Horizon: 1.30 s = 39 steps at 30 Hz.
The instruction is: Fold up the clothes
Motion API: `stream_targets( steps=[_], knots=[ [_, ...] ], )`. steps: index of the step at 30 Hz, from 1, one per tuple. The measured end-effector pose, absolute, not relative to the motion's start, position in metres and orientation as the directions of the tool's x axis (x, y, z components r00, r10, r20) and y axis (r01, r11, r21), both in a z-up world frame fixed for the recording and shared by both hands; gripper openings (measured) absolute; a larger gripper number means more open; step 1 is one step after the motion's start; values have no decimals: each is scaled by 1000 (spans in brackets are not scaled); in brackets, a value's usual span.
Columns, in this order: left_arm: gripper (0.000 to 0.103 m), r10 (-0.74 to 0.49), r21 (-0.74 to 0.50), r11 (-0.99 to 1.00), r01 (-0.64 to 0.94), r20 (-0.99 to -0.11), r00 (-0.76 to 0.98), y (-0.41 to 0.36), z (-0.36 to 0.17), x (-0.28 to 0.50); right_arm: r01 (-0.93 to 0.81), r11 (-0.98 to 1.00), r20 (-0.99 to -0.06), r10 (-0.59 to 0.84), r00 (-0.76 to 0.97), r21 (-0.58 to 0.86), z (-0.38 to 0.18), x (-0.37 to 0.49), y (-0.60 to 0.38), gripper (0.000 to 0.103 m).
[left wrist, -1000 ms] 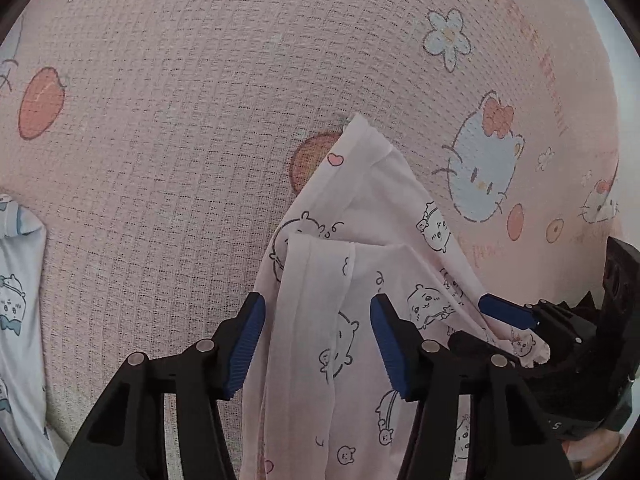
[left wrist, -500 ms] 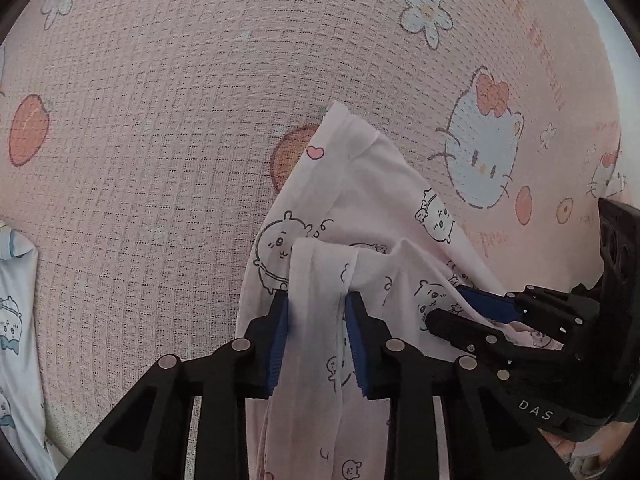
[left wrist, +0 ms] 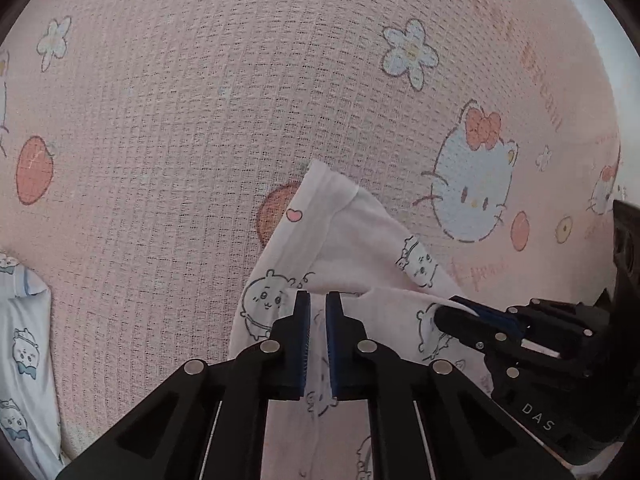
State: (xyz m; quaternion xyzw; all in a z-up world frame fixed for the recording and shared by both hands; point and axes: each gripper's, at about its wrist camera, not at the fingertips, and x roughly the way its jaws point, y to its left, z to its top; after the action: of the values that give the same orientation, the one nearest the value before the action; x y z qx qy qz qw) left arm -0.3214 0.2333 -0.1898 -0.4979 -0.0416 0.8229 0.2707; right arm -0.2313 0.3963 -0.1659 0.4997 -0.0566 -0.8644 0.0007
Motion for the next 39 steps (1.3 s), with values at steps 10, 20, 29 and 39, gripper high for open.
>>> stream_targets(
  steps=[10, 20, 29, 39],
  knots=[
    [7, 614, -564, -779, -275, -774, -151, 220, -202, -342, -99, -984, -869, -82, -489, 148, -163, -221, 433, 4],
    [78, 612, -583, -787, -203, -781, -128, 209, -216, -334, -225, -858, -840, -341, -421, 461, -166, -214, 461, 46],
    [78, 586, -533, -799, -278, -795, -157, 214, -223, -324, -407, -671, -777, -449, -442, 620, -170, -211, 466, 47],
    [78, 550, -481, -815, -322, -818, -169, 238, -231, -324, -479, -625, -783, -421, -457, 616, -147, -217, 462, 56]
  ],
)
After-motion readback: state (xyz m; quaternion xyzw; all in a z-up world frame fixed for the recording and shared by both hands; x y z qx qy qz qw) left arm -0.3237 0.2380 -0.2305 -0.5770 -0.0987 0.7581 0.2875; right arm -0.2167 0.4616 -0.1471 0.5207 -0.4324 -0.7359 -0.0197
